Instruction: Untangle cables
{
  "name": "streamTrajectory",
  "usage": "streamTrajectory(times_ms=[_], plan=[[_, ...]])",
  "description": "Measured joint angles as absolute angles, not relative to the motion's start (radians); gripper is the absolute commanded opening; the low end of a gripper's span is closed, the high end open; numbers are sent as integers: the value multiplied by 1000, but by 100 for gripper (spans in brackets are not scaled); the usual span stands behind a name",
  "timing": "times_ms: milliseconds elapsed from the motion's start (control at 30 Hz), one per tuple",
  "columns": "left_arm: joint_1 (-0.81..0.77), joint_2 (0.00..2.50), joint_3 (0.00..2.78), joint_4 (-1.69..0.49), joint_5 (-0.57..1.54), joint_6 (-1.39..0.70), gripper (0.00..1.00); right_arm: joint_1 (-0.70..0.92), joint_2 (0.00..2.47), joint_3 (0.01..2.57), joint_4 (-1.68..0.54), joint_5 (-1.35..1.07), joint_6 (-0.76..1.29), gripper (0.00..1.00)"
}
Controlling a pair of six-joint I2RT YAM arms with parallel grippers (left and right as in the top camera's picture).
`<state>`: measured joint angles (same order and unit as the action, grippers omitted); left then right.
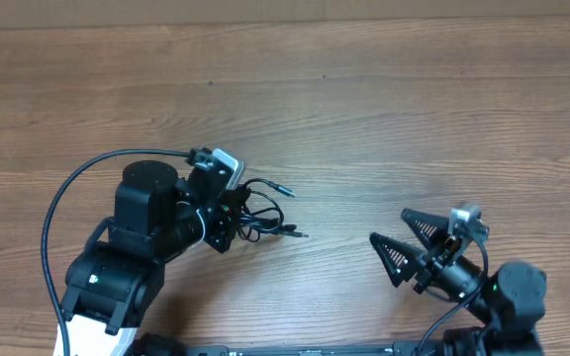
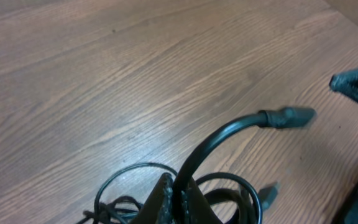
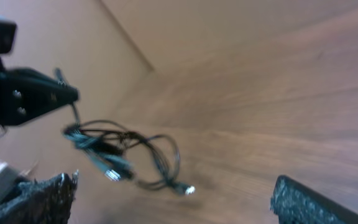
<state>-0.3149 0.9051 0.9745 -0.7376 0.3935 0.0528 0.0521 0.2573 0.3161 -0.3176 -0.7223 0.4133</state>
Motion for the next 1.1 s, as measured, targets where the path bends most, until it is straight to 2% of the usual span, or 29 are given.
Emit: streamTrajectory(times_ms=[133,267,333,400,633,867,1100], plan=[[-315,905,974,-737,394,19,4,52,444,492,-364,-814,418,100],[-315,905,974,-737,394,-44,4,52,571,582,-162,-990,503,100],[-315,905,974,-736,394,-78,4,52,587,590,-100,-1042,575,99],[-315,907,974,-737,394,-114,4,52,593,590,-63,-1073,661,92],[-315,949,974,-681,394,-336,4,52,603,590,-62,-1103,866,92],[-315,1012,974,-635,394,-582,4,58,630,590,-126,-1110,892,90],[-315,1086,974,-634,395,-938,4,211,719,590,-145,-1083,833,88]])
